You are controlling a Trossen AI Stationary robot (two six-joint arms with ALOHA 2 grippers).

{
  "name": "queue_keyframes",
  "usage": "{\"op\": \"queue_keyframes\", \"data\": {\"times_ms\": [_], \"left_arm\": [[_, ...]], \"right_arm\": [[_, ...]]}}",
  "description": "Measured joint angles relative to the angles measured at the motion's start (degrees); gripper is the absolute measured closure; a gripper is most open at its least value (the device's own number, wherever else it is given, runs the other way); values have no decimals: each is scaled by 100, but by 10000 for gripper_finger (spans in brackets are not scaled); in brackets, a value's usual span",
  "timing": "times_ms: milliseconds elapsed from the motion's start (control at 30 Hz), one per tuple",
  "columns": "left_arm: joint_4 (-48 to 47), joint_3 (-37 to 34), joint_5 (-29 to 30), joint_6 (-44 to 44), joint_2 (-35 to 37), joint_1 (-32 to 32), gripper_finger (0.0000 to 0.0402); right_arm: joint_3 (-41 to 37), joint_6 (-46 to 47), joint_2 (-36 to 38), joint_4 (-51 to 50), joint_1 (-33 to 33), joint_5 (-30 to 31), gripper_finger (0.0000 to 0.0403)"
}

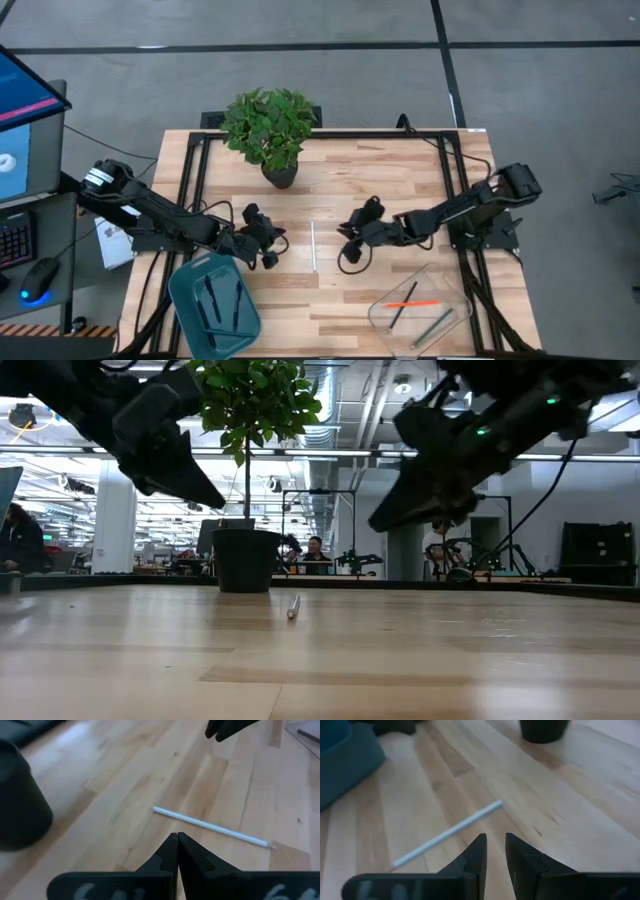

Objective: Sort pens & pencils
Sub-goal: Put the white pencil into the transparent bin

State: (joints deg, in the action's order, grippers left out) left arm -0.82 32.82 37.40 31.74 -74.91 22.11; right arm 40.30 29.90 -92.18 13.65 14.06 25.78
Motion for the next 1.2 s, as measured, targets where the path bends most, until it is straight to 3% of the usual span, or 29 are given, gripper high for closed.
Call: {"op": "queue_keyframes", "data": {"times_ms": [267, 500, 700, 867, 1200], "left_arm": [[-218, -2, -1215, -56, -132, -321, 401], [492, 6, -2069, -457, -849, -682, 401], [885, 7, -2252, -552, -1364, -901, 401], [1285, 19, -2815, -566, -1652, -985, 401], [1615, 22, -3164, -668, -1711, -990, 401]], "right_arm": [[254, -150, -357, 15, -193, -472, 310], [349, -301, -365, 13, -347, -658, 310], [354, -340, -365, -276, -397, -699, 310], [354, -340, -365, -328, -410, -694, 310], [354, -340, -365, -289, -408, -693, 310]]}}
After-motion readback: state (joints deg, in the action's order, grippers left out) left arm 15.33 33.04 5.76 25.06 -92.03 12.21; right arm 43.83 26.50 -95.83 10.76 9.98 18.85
